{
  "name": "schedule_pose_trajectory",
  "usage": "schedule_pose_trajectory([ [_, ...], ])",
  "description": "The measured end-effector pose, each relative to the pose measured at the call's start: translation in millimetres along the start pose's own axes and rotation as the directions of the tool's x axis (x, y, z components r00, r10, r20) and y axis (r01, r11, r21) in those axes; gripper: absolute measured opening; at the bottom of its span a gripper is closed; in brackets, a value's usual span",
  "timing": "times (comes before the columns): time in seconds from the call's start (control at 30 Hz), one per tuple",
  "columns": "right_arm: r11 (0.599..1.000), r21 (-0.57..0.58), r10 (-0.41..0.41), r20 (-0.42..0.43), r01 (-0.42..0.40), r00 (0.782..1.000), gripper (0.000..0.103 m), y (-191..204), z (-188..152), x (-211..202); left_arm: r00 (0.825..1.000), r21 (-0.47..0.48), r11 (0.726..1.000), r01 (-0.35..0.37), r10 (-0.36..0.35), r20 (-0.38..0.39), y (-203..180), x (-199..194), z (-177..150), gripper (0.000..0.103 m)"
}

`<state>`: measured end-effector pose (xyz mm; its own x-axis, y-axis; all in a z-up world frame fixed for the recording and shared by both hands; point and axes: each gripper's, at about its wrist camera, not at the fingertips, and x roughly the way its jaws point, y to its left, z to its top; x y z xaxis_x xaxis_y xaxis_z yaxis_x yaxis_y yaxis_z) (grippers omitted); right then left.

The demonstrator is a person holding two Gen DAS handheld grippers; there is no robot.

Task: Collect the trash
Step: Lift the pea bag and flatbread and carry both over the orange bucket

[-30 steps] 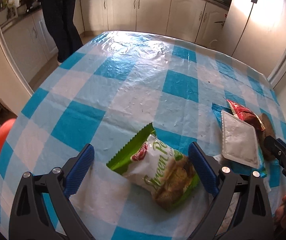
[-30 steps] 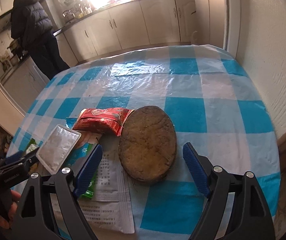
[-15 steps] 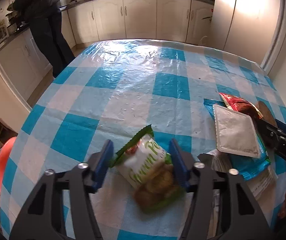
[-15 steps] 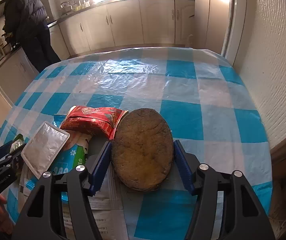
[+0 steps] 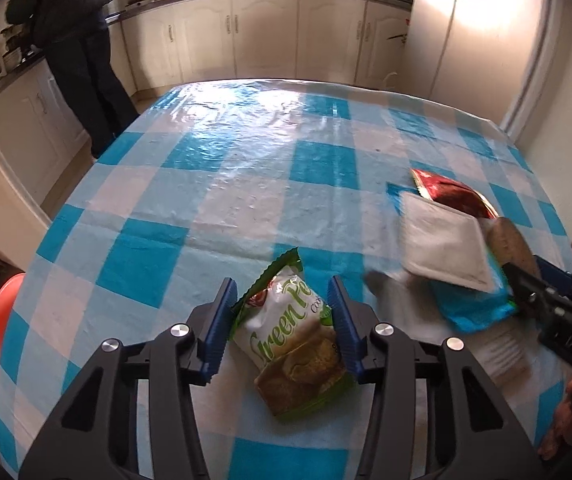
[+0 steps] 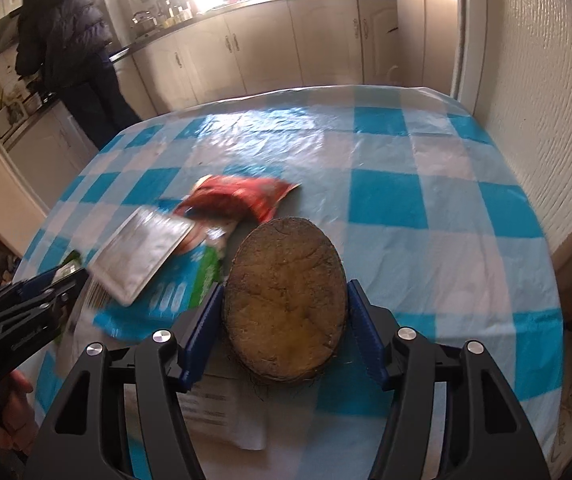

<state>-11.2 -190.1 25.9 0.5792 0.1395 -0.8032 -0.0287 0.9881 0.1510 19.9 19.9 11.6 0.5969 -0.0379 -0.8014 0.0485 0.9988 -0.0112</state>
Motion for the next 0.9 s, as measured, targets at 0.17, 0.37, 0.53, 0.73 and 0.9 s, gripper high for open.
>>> schedule_pose_trajectory([
  [0.17,1.0,-0.004,0.025,-0.004,-0.025,1.0,0.062,11,-13,-9,1.0,0.019,1.0,0.009,-0.008,-0.006,-2,-5,-6,0.048],
  [0.37,0.999,0.012,0.048,-0.001,-0.048,0.999,0.061,17,-28,-21,1.0,0.041,0.999,0.017,-0.017,-0.011,-3,-12,-15,0.048],
  [0.53,0.997,0.044,0.068,0.006,-0.069,0.998,0.061,13,-36,-30,1.0,0.047,0.998,0.028,-0.028,0.005,0,-21,-18,0.048],
  [0.73,0.995,0.072,0.061,0.036,-0.063,0.998,0.061,9,-41,-45,0.999,0.049,0.998,0.036,-0.038,0.026,7,-32,-18,0.048],
  [0.9,0.995,0.077,0.052,0.061,-0.057,0.997,0.061,10,-42,-57,0.998,0.044,0.998,0.052,-0.054,0.037,13,-42,-20,0.048],
])
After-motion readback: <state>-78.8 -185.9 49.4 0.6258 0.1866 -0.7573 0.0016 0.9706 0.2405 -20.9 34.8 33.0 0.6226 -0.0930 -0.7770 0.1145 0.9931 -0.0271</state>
